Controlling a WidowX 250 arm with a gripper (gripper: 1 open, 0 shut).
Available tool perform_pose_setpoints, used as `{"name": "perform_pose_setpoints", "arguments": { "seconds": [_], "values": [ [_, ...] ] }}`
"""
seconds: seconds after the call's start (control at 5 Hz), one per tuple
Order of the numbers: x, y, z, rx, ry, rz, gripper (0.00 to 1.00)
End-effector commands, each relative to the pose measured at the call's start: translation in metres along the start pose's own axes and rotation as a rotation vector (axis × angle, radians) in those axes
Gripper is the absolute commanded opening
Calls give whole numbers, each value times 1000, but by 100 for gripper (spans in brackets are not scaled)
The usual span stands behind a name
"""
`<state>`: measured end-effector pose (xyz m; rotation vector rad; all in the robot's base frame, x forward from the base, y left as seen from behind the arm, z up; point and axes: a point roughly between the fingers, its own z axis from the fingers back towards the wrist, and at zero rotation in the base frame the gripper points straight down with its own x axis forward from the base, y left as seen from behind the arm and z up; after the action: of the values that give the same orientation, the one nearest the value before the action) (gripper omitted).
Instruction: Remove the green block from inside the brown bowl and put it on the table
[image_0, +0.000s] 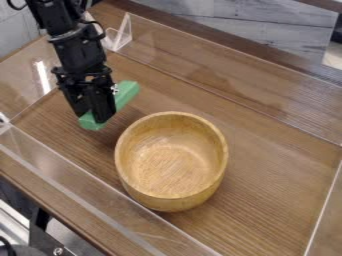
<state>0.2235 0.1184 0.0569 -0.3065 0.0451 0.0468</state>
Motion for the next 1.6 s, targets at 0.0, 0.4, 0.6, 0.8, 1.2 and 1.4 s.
{"name": "perform_pose_setpoints", "arguments": {
  "seconds": [0.0,0.4,0.6,0.8,1.2,1.4],
  "values": [
    [9,4,14,28,-38,-4,0],
    [13,5,12,22,-27,2,0],
    [15,6,11,19,-21,5,0],
    [17,6,10,16,-14,8,0],
    [19,7,9,11,1,15,0],
    [20,7,9,9,9,18,0]
  ]
}}
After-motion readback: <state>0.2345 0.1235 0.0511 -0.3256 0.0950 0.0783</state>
